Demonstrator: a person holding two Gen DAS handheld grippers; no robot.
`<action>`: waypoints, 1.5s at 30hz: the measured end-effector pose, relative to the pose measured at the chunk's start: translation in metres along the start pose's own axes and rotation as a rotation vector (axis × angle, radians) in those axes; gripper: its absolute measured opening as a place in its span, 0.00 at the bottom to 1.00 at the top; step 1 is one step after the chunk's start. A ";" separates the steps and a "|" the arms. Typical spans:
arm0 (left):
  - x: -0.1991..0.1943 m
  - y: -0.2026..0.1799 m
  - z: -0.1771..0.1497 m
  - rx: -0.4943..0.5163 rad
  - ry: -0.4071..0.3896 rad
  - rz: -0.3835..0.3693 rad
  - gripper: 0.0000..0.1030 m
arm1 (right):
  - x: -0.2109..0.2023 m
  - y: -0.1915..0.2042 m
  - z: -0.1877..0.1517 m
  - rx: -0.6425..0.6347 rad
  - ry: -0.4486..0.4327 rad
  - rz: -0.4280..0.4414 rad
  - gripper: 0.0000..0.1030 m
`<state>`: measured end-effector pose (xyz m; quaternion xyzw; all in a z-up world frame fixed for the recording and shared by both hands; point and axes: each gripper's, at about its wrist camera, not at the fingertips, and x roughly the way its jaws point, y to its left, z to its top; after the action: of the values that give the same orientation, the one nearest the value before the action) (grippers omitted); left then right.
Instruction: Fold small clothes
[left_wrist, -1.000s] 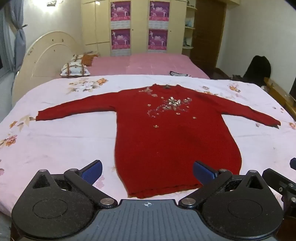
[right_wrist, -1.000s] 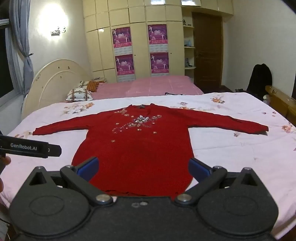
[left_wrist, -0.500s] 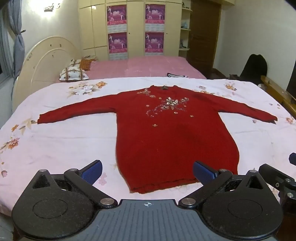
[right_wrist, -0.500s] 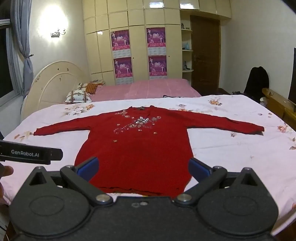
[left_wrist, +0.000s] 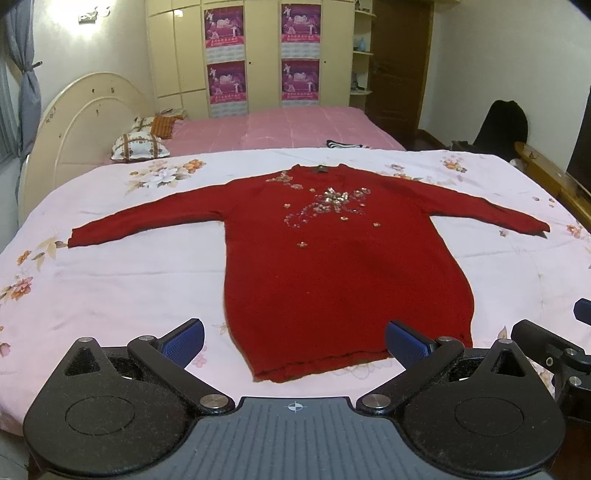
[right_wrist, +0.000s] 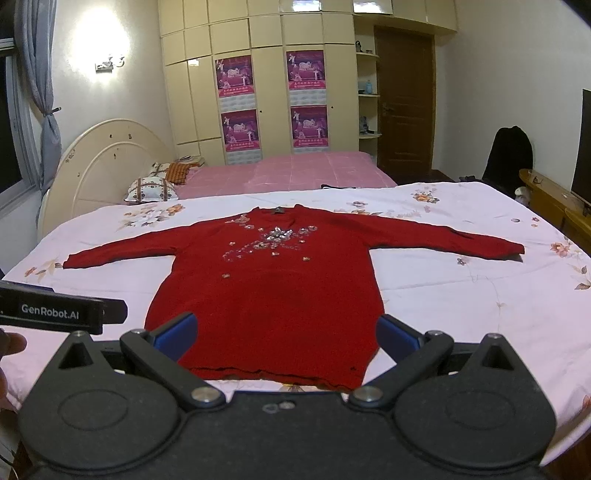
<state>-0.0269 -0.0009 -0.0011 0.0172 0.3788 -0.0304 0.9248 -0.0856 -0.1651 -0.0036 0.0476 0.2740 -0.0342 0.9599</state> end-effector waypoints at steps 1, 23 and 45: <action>0.001 0.000 0.000 -0.001 0.001 0.000 1.00 | 0.000 0.000 0.000 -0.001 0.001 0.000 0.99; 0.011 -0.003 0.002 -0.007 0.023 -0.003 1.00 | 0.012 -0.002 0.003 0.000 0.022 -0.012 0.99; 0.048 -0.012 0.020 -0.026 0.034 -0.015 1.00 | 0.036 -0.015 0.013 -0.002 0.019 -0.070 0.99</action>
<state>0.0204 -0.0162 -0.0212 0.0031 0.3951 -0.0320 0.9181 -0.0494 -0.1829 -0.0132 0.0373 0.2849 -0.0672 0.9555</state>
